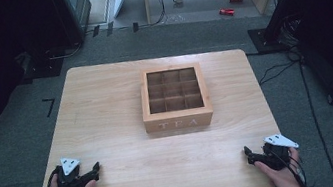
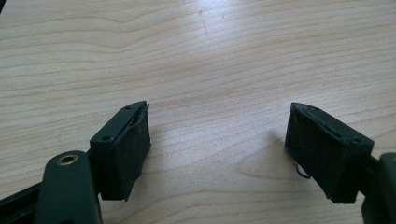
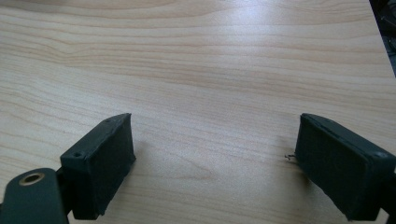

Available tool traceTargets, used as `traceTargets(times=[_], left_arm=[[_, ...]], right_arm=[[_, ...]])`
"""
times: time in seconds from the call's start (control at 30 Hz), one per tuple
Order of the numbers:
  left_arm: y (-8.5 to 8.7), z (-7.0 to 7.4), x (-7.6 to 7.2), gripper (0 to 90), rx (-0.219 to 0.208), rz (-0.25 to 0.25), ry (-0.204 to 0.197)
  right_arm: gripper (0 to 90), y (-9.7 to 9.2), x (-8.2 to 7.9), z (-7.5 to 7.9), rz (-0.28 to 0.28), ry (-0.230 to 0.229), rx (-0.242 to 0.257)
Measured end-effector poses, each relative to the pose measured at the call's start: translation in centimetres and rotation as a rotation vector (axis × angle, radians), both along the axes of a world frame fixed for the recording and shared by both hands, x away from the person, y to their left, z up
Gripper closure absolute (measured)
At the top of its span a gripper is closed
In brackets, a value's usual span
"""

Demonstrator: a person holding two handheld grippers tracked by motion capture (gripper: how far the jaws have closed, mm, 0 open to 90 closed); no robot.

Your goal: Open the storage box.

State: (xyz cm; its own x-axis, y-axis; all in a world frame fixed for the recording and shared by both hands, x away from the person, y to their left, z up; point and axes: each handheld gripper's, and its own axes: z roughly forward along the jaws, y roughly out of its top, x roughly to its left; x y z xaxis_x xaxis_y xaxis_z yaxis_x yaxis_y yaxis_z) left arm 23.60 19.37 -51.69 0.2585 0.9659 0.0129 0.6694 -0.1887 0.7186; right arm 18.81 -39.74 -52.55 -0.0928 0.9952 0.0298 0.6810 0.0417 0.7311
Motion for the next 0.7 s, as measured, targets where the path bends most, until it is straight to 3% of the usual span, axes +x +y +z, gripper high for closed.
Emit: traceTargets(times=[0.17, 0.5, 0.7], left_arm=[[-0.4, 0.2, 0.0, 23.8, 0.022, -0.001, -0.002], [-2.5, 2.4, 0.6, 24.3, -0.053, -0.018, -0.053], [-4.0, 2.7, 1.0, 24.4, -0.053, -0.071, -0.059]], right_arm=[[11.6, 0.0, 0.0, 0.0, 0.0, 0.0, 0.0], [13.2, 0.1, 0.1, 0.1, -0.03, -0.002, -0.004], [14.3, 0.1, 0.2, 0.2, -0.037, -0.007, 0.016]])
